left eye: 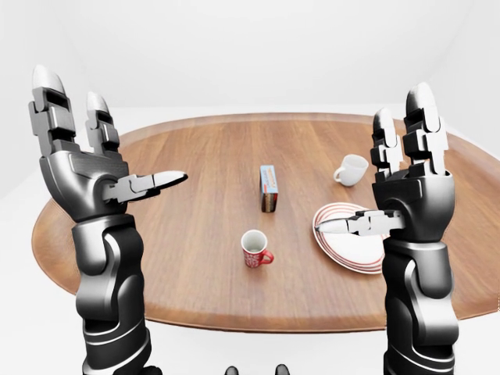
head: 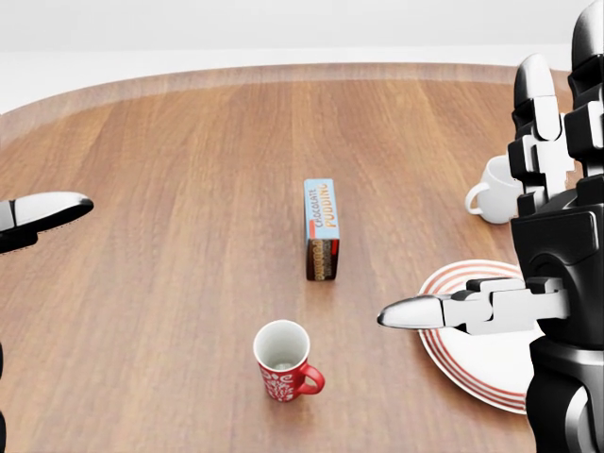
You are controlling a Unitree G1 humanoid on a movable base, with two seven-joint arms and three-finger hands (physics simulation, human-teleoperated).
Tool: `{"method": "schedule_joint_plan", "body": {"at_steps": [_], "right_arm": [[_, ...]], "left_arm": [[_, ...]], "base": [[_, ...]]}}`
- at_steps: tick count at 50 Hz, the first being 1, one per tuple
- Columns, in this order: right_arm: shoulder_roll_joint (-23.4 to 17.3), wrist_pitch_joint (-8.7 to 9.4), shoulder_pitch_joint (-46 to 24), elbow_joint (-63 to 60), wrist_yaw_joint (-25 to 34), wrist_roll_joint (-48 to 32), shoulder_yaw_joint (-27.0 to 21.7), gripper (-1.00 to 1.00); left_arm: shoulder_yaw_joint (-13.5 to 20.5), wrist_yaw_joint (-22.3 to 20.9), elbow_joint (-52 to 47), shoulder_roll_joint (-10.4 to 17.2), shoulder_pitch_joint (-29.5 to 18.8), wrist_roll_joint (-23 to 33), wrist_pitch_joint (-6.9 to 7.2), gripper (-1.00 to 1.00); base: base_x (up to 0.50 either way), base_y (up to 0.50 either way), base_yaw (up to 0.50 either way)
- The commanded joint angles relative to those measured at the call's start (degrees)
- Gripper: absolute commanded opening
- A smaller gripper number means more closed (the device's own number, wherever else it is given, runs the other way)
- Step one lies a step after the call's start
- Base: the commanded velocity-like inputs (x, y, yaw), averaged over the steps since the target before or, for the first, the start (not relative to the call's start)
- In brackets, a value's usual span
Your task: Pick up the red mug and put it on the plate
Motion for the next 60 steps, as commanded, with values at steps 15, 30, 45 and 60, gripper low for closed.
{"method": "schedule_joint_plan", "body": {"at_steps": [15,30,45,60], "right_arm": [[-0.2,0.00,-1.2,0.9,-0.7,-0.4,0.2,1.00],[0.0,0.00,-1.2,1.7,-1.2,-0.9,0.7,1.00],[1.7,0.00,3.3,-3.2,2.3,-7.5,6.4,1.00],[3.5,0.00,5.2,-5.2,4.4,-10.3,12.3,1.00]], "left_arm": [[0.3,0.0,1.0,0.4,-0.4,-0.2,0.00,0.98],[0.3,-0.1,0.2,0.3,0.1,-0.1,0.00,0.98],[0.2,-0.2,0.8,0.2,0.2,0.2,0.00,0.98],[0.1,-0.1,0.7,0.2,-0.1,0.3,0.00,0.98]], "base": [[0.50,0.00,0.00],[0.07,0.00,0.00],[0.00,0.00,0.00],[0.00,0.00,0.00]]}}
